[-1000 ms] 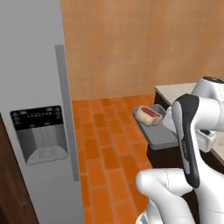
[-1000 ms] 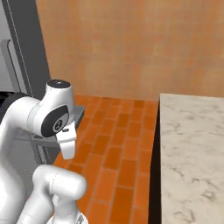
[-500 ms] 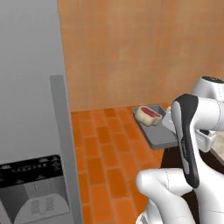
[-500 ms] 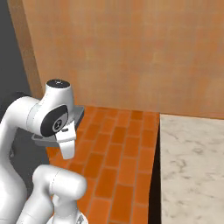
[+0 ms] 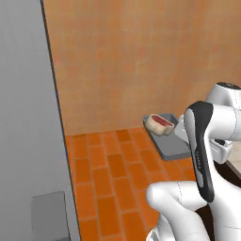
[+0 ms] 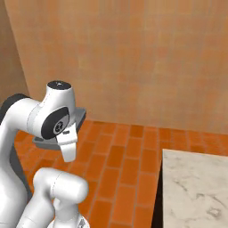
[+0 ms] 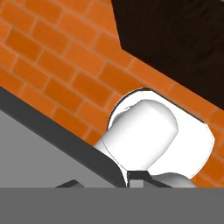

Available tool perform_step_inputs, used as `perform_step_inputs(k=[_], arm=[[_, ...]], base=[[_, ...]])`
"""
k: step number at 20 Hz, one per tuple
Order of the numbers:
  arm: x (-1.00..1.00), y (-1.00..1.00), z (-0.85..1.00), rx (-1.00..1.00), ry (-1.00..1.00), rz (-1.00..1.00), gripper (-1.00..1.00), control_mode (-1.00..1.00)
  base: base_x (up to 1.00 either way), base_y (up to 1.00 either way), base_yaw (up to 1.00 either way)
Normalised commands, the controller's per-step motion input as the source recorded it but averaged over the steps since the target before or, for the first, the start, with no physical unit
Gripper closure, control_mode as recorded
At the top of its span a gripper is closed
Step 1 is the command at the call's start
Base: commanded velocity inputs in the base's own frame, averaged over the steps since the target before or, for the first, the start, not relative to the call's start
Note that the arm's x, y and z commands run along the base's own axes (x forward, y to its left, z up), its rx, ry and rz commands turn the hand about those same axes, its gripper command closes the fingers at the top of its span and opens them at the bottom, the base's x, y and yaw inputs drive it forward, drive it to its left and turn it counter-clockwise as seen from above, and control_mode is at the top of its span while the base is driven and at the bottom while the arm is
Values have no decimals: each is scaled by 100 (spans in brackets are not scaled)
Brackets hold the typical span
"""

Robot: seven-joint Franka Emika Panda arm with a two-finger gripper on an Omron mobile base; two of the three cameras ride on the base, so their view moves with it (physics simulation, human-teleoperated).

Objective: Take the meat container that has the steak and place it on the second highest rack of the freezer. Then take the vegetable container that has the squash and lemon and place it on the highest rack of the freezer.

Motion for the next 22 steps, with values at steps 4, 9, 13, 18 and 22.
perform_step_inputs(k=[4, 9, 13, 18, 22], arm=[[0, 0, 0, 0, 0, 0, 100, 100], [0, 0, 0, 0, 0, 0, 100, 100], [0, 0, 0, 0, 0, 0, 100, 100], [0, 0, 0, 0, 0, 0, 100, 100], [0, 0, 0, 0, 0, 0, 100, 100]], base=[[100, -18, 1], [88, -15, 13], [49, 0, 77], [25, 0, 96], [15, 0, 99]])
